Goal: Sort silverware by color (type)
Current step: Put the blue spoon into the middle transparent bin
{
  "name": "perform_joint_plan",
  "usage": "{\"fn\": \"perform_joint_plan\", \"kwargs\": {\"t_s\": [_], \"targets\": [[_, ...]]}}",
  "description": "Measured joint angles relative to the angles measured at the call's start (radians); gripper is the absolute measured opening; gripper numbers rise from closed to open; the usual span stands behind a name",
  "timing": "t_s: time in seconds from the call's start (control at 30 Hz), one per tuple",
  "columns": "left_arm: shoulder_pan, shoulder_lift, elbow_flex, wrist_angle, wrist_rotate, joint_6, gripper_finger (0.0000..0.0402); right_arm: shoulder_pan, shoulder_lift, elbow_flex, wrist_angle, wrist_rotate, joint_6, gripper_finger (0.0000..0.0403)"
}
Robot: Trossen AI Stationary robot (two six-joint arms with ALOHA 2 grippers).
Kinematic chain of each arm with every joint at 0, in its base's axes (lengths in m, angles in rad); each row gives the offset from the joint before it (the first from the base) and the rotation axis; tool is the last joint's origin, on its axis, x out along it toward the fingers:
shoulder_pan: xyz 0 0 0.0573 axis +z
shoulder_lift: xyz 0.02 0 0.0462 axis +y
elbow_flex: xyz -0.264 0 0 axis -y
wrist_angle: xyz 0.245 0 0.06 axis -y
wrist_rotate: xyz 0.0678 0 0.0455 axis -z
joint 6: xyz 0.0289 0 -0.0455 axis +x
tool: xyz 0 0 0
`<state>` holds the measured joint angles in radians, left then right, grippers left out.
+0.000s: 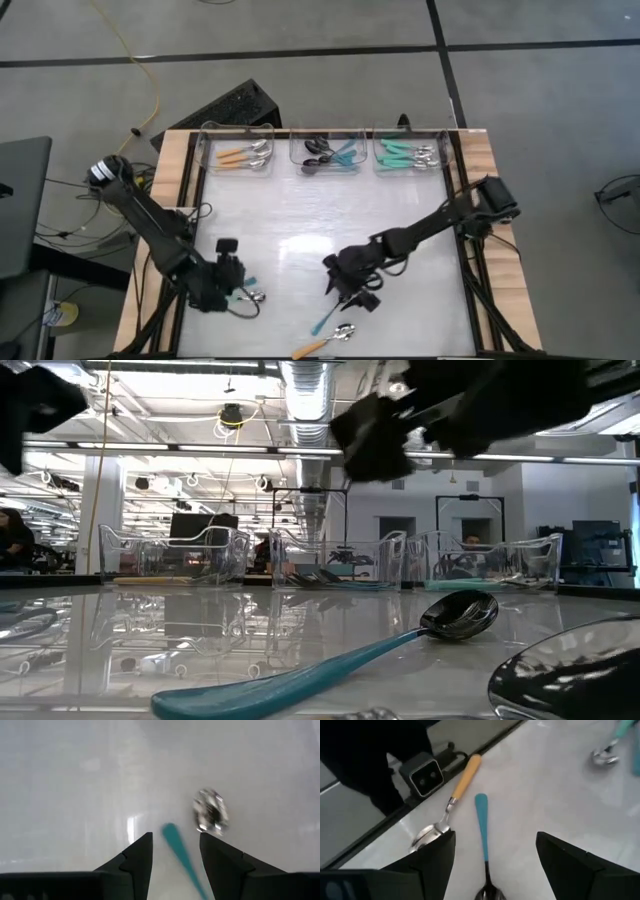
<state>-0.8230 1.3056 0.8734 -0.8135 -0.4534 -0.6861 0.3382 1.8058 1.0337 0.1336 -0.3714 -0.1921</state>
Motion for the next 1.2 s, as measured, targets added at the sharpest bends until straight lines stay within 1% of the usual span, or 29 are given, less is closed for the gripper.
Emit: {"fn": "perform_joint_plan", "kwargs": {"t_s": [0.1, 0.17, 0.33, 0.37, 0.47, 0.53, 0.6, 0.7, 0.87, 0.97, 1.0, 1.07, 1.2], "targets": [[0.048, -0.075, 0.000, -0.054, -0.036, 0.005, 0.0148, 0.013, 0.078, 0.076, -0.073, -0.001, -0.032, 0.0301], [0.077, -0.121, 0.000, -0.082, -0.066, 0.015, 0.0148, 0.028, 0.123, 0.108, -0.092, 0.007, -0.066, 0.0301], [0.138, -0.227, 0.000, -0.095, -0.088, 0.073, 0.0148, 0.059, 0.187, 0.142, -0.096, 0.069, -0.056, 0.0299], [0.148, -0.243, 0.000, -0.095, -0.090, 0.085, 0.0148, 0.064, 0.194, 0.143, -0.097, 0.097, -0.054, 0.0296], [0.175, -0.281, 0.000, -0.095, -0.102, 0.112, 0.0148, 0.079, 0.198, 0.142, -0.139, 0.238, -0.073, 0.0276], [0.189, -0.297, 0.000, -0.095, -0.116, 0.115, 0.0148, 0.083, 0.212, 0.143, -0.143, 0.293, -0.093, 0.0256], [0.198, -0.305, 0.000, -0.095, -0.120, 0.116, 0.0148, 0.084, 0.216, 0.143, -0.167, 0.274, -0.083, 0.0229], [0.201, -0.306, 0.000, -0.095, -0.120, 0.121, 0.0148, 0.082, 0.236, 0.145, -0.169, 0.192, -0.031, 0.0184], [0.201, -0.306, 0.000, -0.095, -0.121, 0.139, 0.0148, 0.088, 0.239, 0.145, -0.172, 0.180, -0.012, 0.0098], [0.201, -0.306, 0.000, -0.095, -0.130, 0.152, 0.0148, 0.075, 0.227, 0.143, -0.184, 0.169, -0.007, 0.0038], [0.201, -0.306, 0.000, -0.095, -0.134, 0.152, 0.0148, 0.070, 0.222, 0.142, -0.187, 0.161, -0.004, 0.0023], [0.201, -0.306, 0.000, -0.095, -0.148, 0.151, 0.0148, 0.054, 0.204, 0.140, -0.207, 0.153, 0.013, 0.0019], [0.201, -0.306, 0.000, -0.094, -0.195, 0.132, 0.0148, -0.002, 0.124, 0.137, -0.303, 0.153, 0.034, 0.0034]]}}
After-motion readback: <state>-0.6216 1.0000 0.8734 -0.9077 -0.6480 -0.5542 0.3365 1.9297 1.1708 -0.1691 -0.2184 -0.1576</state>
